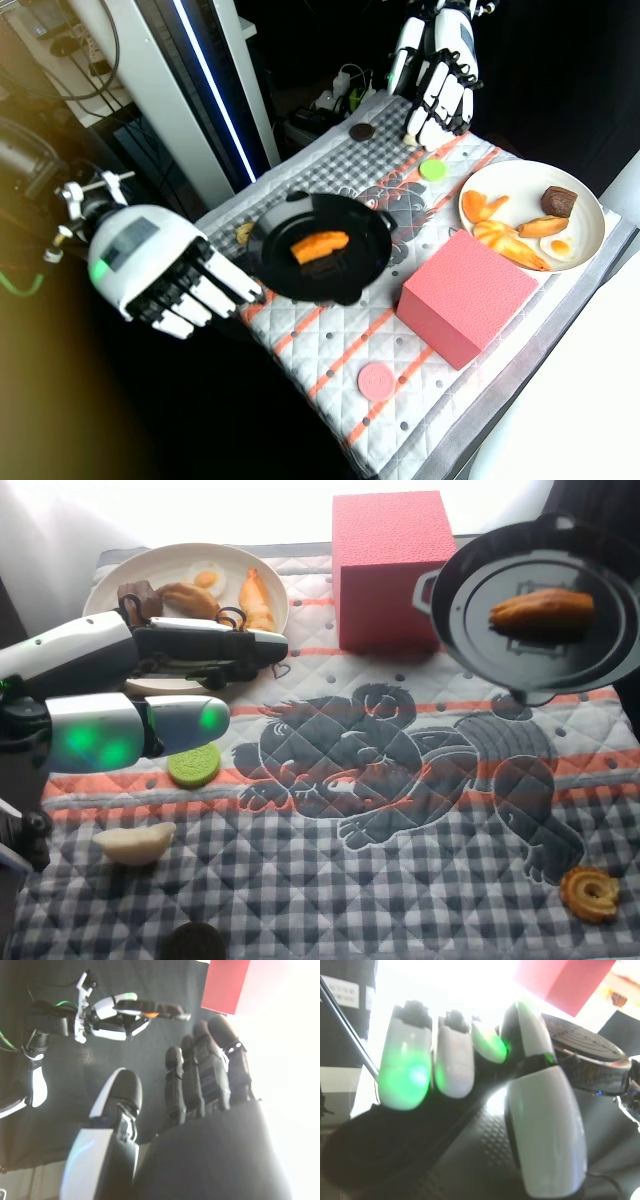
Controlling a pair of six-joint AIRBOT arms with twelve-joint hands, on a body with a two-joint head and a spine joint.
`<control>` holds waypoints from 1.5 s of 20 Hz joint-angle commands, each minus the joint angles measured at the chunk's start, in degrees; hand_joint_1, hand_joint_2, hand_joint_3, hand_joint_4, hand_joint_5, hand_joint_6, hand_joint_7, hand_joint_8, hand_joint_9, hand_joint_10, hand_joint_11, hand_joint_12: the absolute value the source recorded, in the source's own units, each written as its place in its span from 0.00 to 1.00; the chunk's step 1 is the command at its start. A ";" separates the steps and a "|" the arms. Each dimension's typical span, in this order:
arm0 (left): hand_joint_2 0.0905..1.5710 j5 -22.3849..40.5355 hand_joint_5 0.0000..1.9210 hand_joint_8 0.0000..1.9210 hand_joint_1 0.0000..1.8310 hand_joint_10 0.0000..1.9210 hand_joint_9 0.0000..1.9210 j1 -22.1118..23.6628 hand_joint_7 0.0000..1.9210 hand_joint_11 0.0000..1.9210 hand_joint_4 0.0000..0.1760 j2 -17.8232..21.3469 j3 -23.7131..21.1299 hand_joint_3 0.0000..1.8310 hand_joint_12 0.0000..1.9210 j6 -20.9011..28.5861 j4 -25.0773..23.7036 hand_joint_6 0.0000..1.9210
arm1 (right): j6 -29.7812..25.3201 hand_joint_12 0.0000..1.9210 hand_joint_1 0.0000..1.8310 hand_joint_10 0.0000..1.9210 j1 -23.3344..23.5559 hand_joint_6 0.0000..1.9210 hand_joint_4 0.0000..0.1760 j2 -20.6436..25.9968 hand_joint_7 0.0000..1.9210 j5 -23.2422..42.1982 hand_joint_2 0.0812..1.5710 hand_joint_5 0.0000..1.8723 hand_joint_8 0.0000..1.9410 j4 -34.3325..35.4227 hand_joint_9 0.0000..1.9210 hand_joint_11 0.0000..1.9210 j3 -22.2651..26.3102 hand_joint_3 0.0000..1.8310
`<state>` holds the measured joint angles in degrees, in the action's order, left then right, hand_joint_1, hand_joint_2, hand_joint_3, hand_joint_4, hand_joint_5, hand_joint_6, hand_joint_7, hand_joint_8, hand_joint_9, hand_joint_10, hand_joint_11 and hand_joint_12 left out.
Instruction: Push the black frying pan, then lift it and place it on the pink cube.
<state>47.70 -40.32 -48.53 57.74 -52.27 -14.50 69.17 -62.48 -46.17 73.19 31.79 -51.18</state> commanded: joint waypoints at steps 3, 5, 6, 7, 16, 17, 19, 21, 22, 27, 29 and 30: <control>0.90 7.28 0.22 0.00 0.25 0.02 0.21 0.38 0.20 0.00 0.00 0.19 -0.16 0.00 0.66 0.11 1.86 0.00 | -0.27 1.00 0.74 1.00 1.25 1.00 0.00 0.72 0.80 7.09 0.84 0.64 1.00 -1.19 0.87 0.87 -0.94 0.00; 0.90 7.26 0.21 0.00 0.23 0.02 0.20 0.38 0.19 0.00 0.08 0.07 -0.12 0.00 0.64 0.10 1.86 0.00 | -0.27 1.00 0.81 1.00 3.40 1.00 0.00 0.43 0.80 4.69 0.81 0.62 1.00 -1.70 0.88 0.88 -2.16 0.00; 0.90 7.32 0.21 0.00 0.23 0.02 0.20 0.35 0.19 0.00 0.08 0.07 -0.12 0.00 0.64 0.10 1.86 0.00 | -0.27 1.00 0.81 1.00 4.56 1.00 0.00 0.09 0.80 3.25 0.81 0.62 1.00 -2.16 0.88 0.88 -2.85 0.00; 0.91 7.35 0.21 0.00 0.22 0.02 0.20 0.34 0.19 0.00 0.01 0.06 -0.10 0.00 0.63 0.10 1.86 0.00 | -0.27 1.00 0.83 1.00 5.97 1.00 0.00 -0.45 0.81 1.74 0.81 0.63 1.00 -2.51 0.89 0.89 -3.68 0.00; 0.88 7.75 0.22 0.00 0.32 0.02 0.22 0.26 0.21 0.00 0.00 -0.08 0.01 0.00 0.66 0.10 2.05 0.00 | -0.26 1.00 0.78 1.00 18.05 1.00 0.00 -6.61 0.71 -11.59 0.81 0.60 1.00 -4.33 0.79 0.81 -12.63 0.00; 0.88 7.86 0.22 0.00 0.32 0.02 0.22 0.19 0.21 0.00 0.00 -0.17 0.04 0.00 0.66 0.10 2.20 0.00 | -0.26 1.00 0.78 1.00 19.50 1.00 0.00 -7.68 0.71 -13.47 0.81 0.60 1.00 -4.59 0.79 0.81 -13.91 0.00; 0.89 8.32 0.23 0.00 0.30 0.02 0.23 -0.39 0.21 0.00 0.00 -0.56 0.24 0.00 0.68 0.10 2.77 0.00 | -0.25 1.00 0.76 1.00 22.00 1.00 0.00 -10.12 0.75 -16.63 0.83 0.68 1.00 -4.86 0.82 0.81 -16.59 0.00; 0.90 8.91 0.23 0.00 0.28 0.03 0.23 -0.83 0.21 0.00 0.00 -0.74 0.39 0.00 0.69 0.10 3.44 0.00 | -0.21 1.00 0.71 1.00 23.76 1.00 0.00 -12.14 0.79 -18.99 0.82 0.71 1.00 -4.95 0.84 0.84 -18.76 0.00; 0.91 9.07 0.23 0.00 0.28 0.03 0.23 -0.96 0.21 0.00 0.00 -0.80 0.44 0.00 0.69 0.10 3.56 0.01 | -0.21 1.00 0.72 1.00 24.35 1.00 0.00 -12.86 0.80 -19.86 0.83 0.70 1.00 -4.95 0.85 0.86 -19.65 0.00; 0.92 8.95 0.24 0.00 0.25 0.01 0.19 -0.97 0.19 0.00 0.00 -1.45 1.04 0.00 0.62 0.13 3.46 0.00 | 0.83 1.00 0.79 1.00 28.34 1.00 0.00 -16.96 0.78 -25.48 0.81 0.68 1.00 -5.01 0.85 0.87 -24.50 0.00; 0.92 9.12 0.25 0.00 0.26 0.01 0.20 -0.96 0.19 0.00 0.00 -1.92 1.43 0.00 0.65 0.37 3.38 0.00 | 0.85 1.00 0.80 1.00 29.11 1.00 0.00 -17.97 0.79 -26.39 0.81 0.68 1.00 -5.03 0.85 0.86 -25.71 0.00; 0.93 9.24 0.25 0.00 0.28 0.01 0.20 -0.96 0.20 0.00 0.00 -2.10 1.62 0.00 0.64 0.57 3.25 0.00 | 0.85 1.00 0.85 1.00 29.79 1.00 0.00 -18.56 0.77 -26.85 0.79 0.70 1.00 -5.03 0.83 0.84 -26.48 0.00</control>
<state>49.76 -41.67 -50.78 59.29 -52.29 -12.62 70.28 -33.69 -64.93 39.90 27.81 -77.34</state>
